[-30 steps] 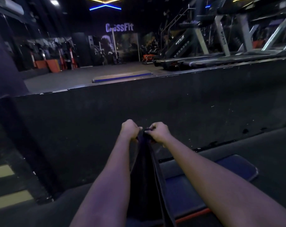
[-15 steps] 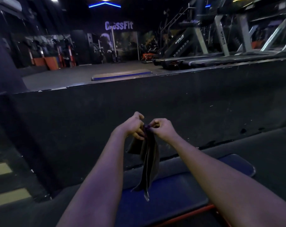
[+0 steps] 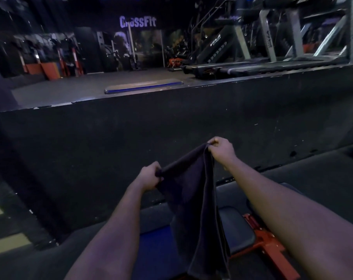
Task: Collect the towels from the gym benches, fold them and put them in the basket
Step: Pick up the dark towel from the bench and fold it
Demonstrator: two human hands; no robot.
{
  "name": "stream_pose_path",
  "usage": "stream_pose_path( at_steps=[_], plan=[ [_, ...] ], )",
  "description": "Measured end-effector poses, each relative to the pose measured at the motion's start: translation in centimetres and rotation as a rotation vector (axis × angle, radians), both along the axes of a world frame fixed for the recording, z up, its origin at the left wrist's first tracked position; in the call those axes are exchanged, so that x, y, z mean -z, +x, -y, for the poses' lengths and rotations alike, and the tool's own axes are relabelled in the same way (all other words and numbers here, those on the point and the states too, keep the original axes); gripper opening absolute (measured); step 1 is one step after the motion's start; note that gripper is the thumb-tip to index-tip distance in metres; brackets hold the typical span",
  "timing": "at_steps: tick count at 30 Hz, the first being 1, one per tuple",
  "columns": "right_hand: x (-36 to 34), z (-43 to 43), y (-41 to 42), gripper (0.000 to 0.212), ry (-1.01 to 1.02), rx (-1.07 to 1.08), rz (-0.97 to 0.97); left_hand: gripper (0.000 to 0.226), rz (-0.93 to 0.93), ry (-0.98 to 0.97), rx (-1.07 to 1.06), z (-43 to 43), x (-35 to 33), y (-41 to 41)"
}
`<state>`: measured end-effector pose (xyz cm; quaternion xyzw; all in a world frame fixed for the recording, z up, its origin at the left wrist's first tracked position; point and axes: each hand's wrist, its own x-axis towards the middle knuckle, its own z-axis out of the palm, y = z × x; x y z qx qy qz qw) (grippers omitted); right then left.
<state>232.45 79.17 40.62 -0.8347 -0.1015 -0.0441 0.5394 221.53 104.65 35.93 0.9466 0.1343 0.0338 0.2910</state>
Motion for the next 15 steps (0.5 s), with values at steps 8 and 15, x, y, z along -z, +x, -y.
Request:
stream_pose_path(
  at_steps=[8, 15],
  plan=[
    [5.7, 1.7, 3.0, 0.023, -0.032, 0.073, -0.122, 0.021, 0.286, 0.112, -0.140, -0.9, -0.1, 4.8],
    [12.2, 2.2, 6.7, 0.026, -0.147, -0.027, -0.249, 0.016, 0.118, 0.018, -0.122, -0.4, 5.3, 6.6]
  ],
)
